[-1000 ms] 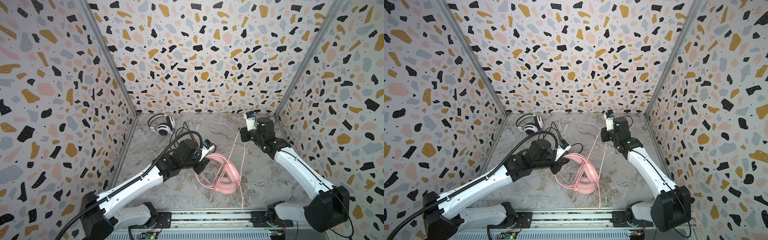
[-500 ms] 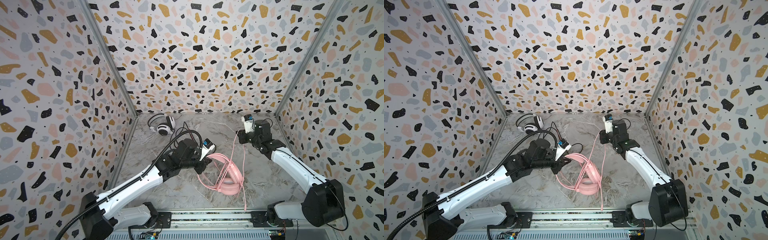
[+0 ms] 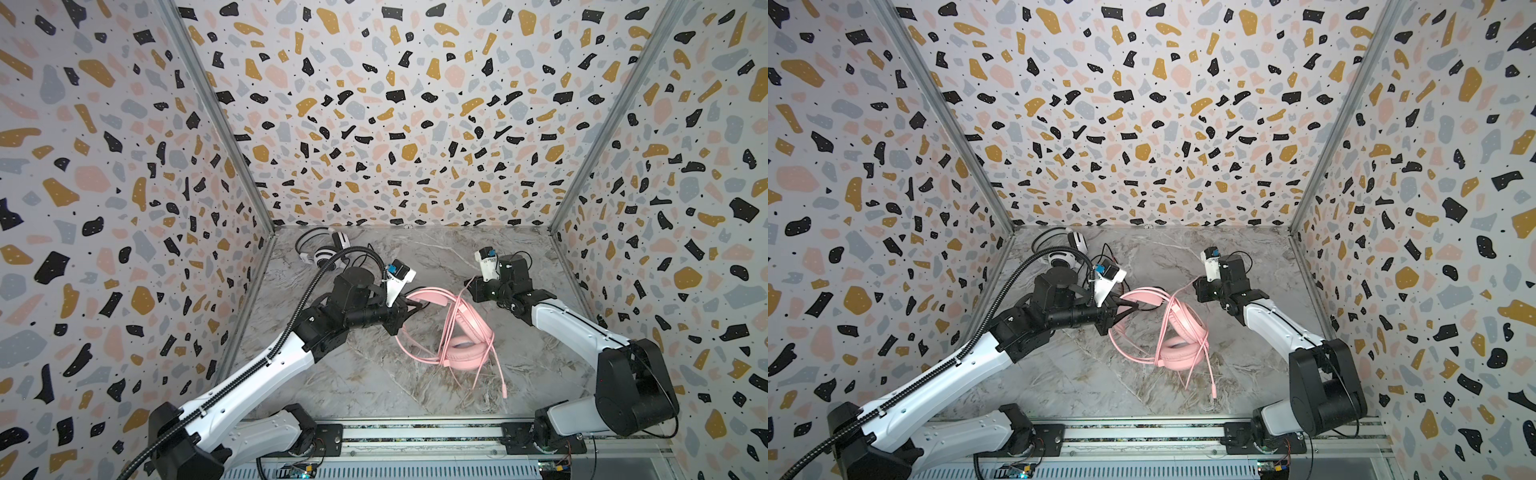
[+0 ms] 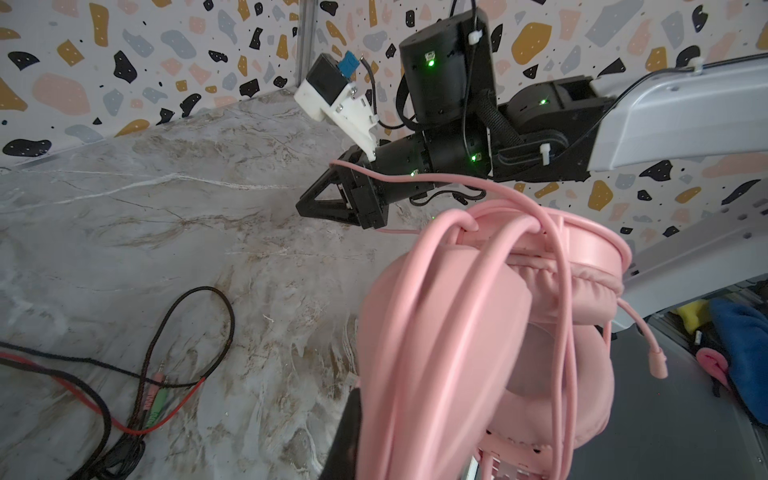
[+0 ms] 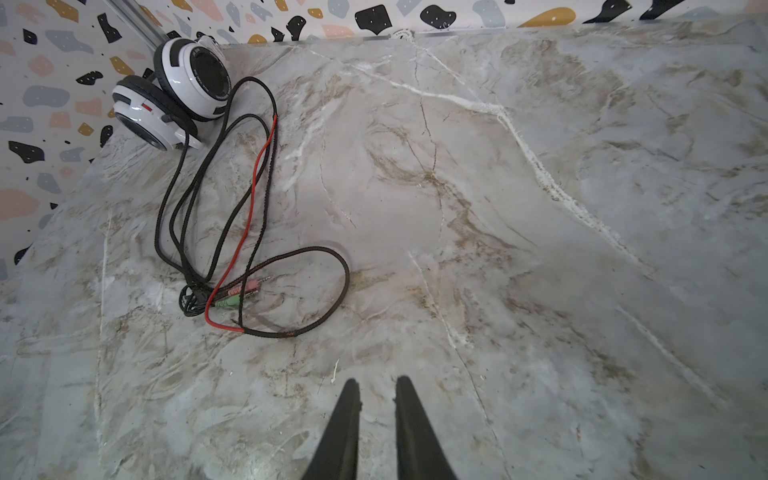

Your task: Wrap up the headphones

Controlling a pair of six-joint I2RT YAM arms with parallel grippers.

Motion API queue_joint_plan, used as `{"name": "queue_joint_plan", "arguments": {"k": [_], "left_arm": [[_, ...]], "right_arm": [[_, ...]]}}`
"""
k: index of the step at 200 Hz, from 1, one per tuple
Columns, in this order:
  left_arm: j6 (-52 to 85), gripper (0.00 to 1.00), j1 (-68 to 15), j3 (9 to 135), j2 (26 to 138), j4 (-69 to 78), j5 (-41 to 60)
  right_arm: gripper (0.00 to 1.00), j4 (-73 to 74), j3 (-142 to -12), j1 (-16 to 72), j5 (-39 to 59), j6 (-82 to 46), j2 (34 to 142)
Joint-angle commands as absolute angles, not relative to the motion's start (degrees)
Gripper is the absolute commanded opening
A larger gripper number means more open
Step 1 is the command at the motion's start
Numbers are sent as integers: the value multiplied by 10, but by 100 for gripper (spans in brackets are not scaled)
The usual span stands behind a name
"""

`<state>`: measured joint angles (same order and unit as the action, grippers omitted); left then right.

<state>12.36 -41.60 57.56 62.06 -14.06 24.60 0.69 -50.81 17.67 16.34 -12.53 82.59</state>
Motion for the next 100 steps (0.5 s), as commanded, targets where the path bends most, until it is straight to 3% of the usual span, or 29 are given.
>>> {"name": "queue_joint_plan", "arguments": {"k": [1,100], "left_arm": [[156,0,-411,594,592,-57,290],[190,0,-361,613,581,-29,298]], "right_arm": [[18,28,-514,174,166,-131,839],[19,58,-527,172,159,-136,905]]}}
